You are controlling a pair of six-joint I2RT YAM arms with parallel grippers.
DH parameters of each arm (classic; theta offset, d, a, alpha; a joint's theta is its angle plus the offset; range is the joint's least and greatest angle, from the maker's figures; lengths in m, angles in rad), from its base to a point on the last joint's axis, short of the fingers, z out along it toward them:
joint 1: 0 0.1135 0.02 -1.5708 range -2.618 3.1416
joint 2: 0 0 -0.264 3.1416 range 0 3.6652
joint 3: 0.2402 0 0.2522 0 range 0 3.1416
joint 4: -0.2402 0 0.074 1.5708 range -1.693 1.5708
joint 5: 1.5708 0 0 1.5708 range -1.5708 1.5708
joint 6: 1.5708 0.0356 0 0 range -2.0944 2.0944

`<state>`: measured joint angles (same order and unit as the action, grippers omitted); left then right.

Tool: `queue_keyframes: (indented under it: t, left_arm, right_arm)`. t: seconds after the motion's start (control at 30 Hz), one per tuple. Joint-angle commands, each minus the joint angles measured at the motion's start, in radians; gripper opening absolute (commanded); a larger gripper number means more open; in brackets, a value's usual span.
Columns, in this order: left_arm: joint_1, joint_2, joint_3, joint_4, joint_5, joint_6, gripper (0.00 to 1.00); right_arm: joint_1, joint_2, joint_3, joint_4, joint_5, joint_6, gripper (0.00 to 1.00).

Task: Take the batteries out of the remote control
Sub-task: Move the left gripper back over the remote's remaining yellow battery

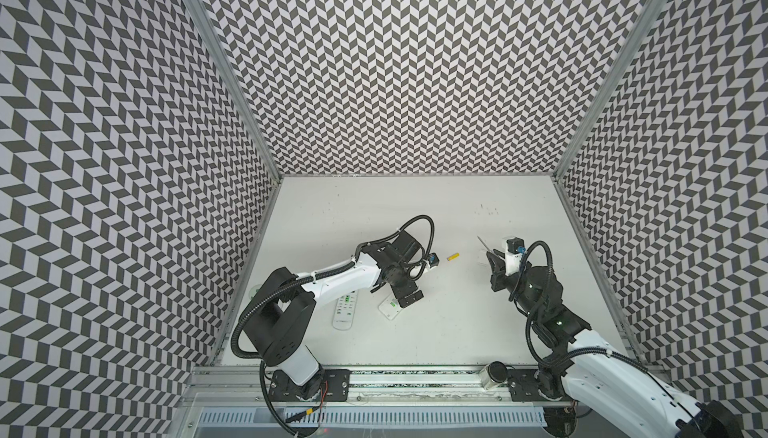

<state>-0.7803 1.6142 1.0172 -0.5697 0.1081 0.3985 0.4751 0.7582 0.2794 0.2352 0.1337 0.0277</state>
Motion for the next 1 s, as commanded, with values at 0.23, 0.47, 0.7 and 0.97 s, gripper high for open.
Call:
queue_keyframes:
  t: [0.23, 0.47, 0.7, 0.97]
  left_arm:
    - [-0.003, 0.017, -0.055, 0.062, -0.002, -0.104, 1.0]
    - [-0.003, 0.054, -0.073, 0.079, -0.012, -0.093, 1.0]
    - [-0.009, 0.083, -0.097, 0.115, -0.033, -0.08, 0.99]
    - [-0.009, 0.087, -0.116, 0.144, -0.015, -0.019, 0.66]
  right_arm:
    - [-0.008, -0.012, 0.012, 0.069, -0.014, -0.008, 0.0]
    - [-0.01, -0.001, 0.019, 0.062, -0.025, -0.004, 0.0]
    - [-0.016, 0.017, 0.018, 0.072, -0.053, 0.0, 0.0]
    - [-0.02, 0.042, 0.024, 0.073, -0.095, 0.007, 0.0]
